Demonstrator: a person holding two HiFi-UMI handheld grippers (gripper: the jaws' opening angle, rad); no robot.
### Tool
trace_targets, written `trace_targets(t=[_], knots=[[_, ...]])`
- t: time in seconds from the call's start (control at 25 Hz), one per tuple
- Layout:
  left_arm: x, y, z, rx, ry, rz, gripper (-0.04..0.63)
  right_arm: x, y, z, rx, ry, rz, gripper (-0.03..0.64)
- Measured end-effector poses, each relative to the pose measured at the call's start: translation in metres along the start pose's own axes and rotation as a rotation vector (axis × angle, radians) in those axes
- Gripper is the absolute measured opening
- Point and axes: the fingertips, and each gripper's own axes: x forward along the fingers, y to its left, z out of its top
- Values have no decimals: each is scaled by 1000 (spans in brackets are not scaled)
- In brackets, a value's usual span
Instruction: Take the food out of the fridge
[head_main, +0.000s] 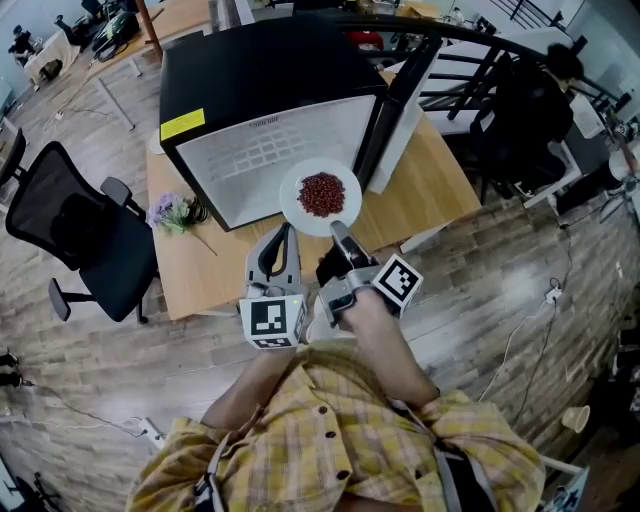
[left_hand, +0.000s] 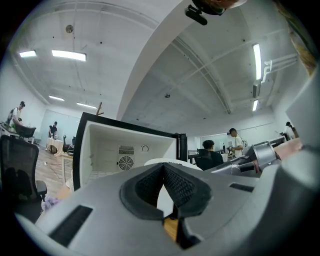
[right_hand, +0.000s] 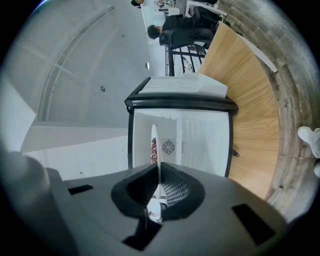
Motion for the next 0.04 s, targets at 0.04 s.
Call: trace_targets(t=[0.04], knots=[[0, 0, -1, 0, 2, -1, 8, 0, 0, 0, 0, 0, 0, 17]])
